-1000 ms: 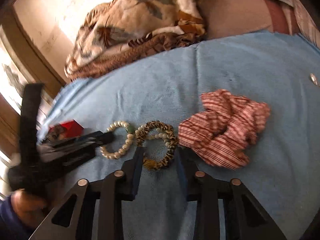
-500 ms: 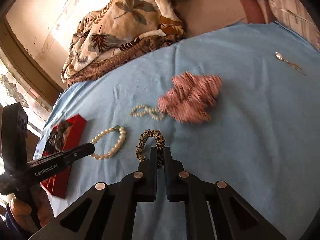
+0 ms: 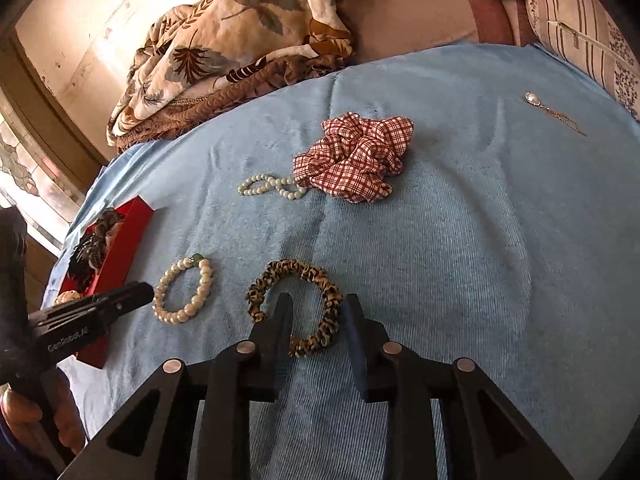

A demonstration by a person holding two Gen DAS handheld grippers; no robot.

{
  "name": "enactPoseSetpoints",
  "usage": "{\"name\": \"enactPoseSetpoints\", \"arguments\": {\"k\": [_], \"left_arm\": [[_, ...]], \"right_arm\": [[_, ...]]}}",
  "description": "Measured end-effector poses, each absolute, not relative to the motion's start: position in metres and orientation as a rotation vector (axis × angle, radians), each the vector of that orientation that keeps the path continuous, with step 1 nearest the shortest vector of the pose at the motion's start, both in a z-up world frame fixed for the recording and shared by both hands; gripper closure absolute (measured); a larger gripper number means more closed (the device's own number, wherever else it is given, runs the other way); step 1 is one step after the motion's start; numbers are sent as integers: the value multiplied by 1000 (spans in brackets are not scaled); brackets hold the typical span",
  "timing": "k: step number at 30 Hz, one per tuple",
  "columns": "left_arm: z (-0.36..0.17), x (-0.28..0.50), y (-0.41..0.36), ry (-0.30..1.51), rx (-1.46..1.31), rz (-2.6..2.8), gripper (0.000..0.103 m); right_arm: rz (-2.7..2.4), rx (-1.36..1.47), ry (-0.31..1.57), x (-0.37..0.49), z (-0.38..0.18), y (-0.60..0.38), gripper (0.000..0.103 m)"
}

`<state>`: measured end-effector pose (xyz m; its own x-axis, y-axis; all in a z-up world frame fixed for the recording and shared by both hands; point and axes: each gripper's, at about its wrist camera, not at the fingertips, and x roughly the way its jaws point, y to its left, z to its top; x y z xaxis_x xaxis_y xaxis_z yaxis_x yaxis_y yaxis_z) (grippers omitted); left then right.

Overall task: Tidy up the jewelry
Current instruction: 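Lift the pearl bracelet with the left tool while the right tool lifts the leopard bracelet, then carry both bracelets over the red tray and open both tools to drop them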

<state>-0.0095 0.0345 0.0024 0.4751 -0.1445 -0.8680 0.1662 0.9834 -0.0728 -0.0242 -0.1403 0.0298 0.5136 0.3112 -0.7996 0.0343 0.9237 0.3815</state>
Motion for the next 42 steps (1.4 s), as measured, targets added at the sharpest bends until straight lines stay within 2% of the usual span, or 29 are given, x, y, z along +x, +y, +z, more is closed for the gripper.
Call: {"name": "enactPoseSetpoints", "arguments": {"k": [7,8,9,11,22,31,42], "left_arm": [[-7,-8,12,1023,128,-189,72],[-7,-10,11,1015,138,-186,76],[-6,-12,10,1011,144,-190,93],[-2,-14,8,1017,136,-205,94],[71,-61,27,913,19,-306,94],[132,-90,100,810,-14,-251,94],[131,-61,208,802,-135,-88,94]], "right_arm": [[171,365,1026,-18,25,-137,74],[173,357,1024,-16,25,-136,75],[172,352,1022,-15,26,-135,84],[177,358,1024,-15,25,-135,93],[170,385,938,-36,45,-138,94],[200,329,891,-58,86,-115,94],[364,325,897,-35,130,-32,94]]}}
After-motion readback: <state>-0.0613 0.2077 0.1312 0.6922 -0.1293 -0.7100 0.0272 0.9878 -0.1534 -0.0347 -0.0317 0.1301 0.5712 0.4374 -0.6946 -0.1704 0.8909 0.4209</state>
